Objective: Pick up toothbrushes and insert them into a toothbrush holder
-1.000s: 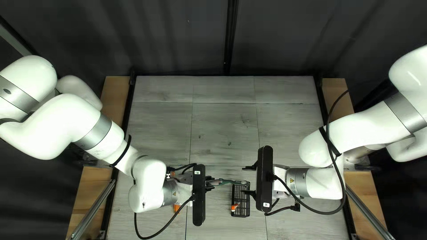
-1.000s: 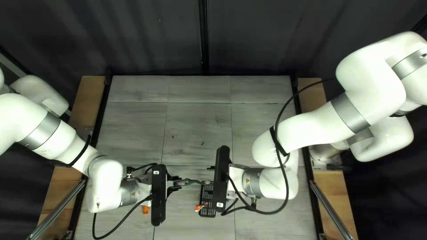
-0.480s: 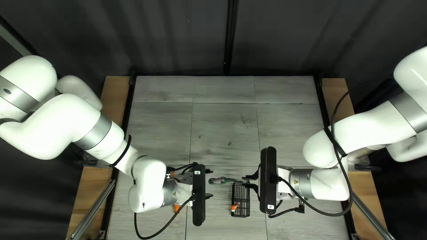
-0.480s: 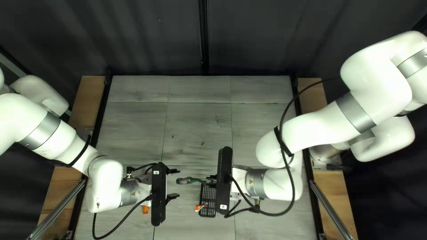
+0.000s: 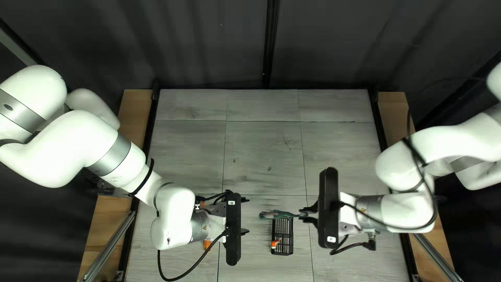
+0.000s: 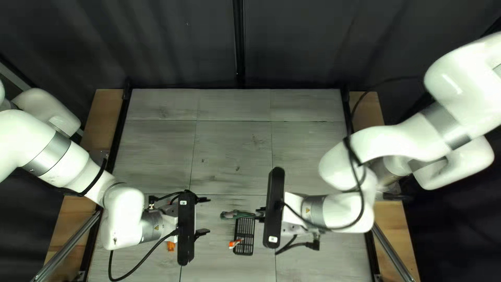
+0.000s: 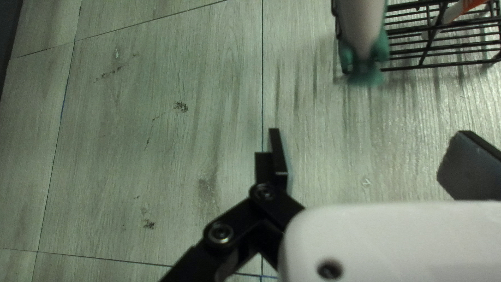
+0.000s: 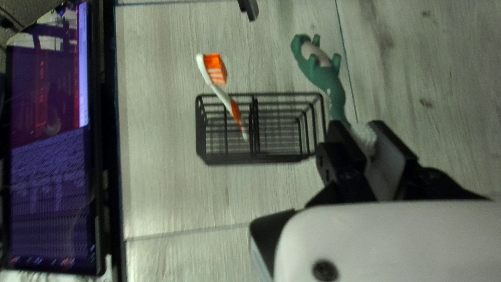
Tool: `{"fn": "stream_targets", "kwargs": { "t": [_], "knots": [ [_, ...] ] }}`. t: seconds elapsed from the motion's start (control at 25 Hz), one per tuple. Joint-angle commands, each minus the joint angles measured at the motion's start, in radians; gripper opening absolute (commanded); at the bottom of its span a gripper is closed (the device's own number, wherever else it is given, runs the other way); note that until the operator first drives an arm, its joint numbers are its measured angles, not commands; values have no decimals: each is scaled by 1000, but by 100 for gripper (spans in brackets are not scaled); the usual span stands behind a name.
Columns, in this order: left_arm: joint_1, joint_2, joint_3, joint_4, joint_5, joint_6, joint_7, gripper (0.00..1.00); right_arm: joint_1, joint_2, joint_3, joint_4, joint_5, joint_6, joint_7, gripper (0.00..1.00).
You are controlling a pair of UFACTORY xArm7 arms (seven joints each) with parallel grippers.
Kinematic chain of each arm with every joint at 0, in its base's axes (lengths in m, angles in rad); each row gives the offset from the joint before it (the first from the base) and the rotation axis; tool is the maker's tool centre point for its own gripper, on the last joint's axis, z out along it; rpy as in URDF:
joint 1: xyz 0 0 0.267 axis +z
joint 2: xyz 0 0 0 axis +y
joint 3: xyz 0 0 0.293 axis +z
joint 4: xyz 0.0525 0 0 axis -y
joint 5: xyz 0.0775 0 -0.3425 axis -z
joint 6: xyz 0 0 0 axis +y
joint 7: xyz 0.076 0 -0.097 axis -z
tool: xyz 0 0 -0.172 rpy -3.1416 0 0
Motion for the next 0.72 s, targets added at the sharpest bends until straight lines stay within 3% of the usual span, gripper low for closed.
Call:
{"fn": "stream_targets", "kwargs": {
  "t": [0.04,0.2,0.4,0.56,0.6,0.64,0.72],
  "knots": [
    [0,0,0,0,0,0,0,100,75,-85,-49,25,175,129,-137,2],
    [8,-35,5,-15,-53,-15,31,100,117,-146,-55,42,254,232,-195,2],
    [57,-149,70,-49,-338,-129,368,100,157,-205,-28,46,297,338,-218,2],
    [65,-205,178,-45,-715,-189,893,100,188,-242,-5,50,330,414,-229,2],
    [60,-214,195,-45,-767,-186,965,100,192,-241,-3,56,334,424,-233,2],
    [33,-254,256,-50,-882,-164,1138,100,201,-237,6,73,345,452,-238,2],
    [1,-298,327,-45,-1006,-113,1338,100,211,-232,12,92,356,482,-249,2]
  ]
}}
